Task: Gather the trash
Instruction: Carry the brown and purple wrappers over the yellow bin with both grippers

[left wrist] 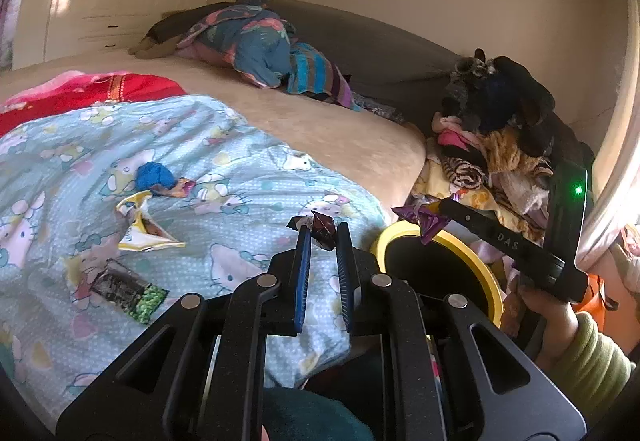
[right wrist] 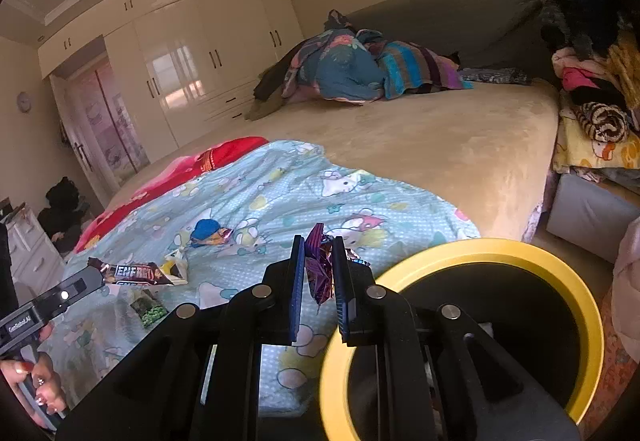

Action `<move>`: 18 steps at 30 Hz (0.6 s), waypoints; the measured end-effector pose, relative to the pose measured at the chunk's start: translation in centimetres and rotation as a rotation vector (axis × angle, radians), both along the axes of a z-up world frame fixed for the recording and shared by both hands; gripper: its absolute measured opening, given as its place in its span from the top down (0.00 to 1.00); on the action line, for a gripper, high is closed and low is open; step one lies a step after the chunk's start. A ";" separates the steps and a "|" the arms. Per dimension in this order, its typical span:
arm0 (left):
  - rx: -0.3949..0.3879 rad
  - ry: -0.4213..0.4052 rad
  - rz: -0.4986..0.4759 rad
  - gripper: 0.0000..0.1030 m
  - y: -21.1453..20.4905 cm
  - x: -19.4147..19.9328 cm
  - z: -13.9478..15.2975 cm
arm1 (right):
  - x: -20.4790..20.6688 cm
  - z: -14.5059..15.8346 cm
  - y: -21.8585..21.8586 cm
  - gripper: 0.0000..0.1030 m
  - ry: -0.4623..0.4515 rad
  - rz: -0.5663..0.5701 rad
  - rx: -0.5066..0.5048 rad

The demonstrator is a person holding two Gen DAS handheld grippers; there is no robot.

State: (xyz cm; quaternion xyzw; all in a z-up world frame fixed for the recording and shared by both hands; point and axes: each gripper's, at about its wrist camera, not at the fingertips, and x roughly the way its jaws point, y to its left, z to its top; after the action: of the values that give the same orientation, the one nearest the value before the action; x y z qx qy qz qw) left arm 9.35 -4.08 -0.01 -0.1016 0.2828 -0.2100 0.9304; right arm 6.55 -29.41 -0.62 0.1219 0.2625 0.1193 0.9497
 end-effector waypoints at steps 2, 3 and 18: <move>0.000 0.001 -0.013 0.91 -0.5 -0.1 0.0 | -0.2 0.0 -0.3 0.87 0.001 -0.008 -0.002; 0.001 0.000 -0.017 0.91 -0.7 -0.1 0.1 | -0.3 0.0 -0.5 0.87 0.000 -0.011 -0.002; 0.040 -0.009 -0.115 0.91 -4.9 -1.0 0.0 | -1.3 -1.1 -5.0 0.87 0.040 -0.108 0.009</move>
State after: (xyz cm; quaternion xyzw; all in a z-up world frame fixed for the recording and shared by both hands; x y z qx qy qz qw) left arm 8.35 -8.99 0.00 -0.0655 0.2882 -0.2581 0.9198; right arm 5.24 -34.41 -1.69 0.1427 0.2740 0.0665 0.9488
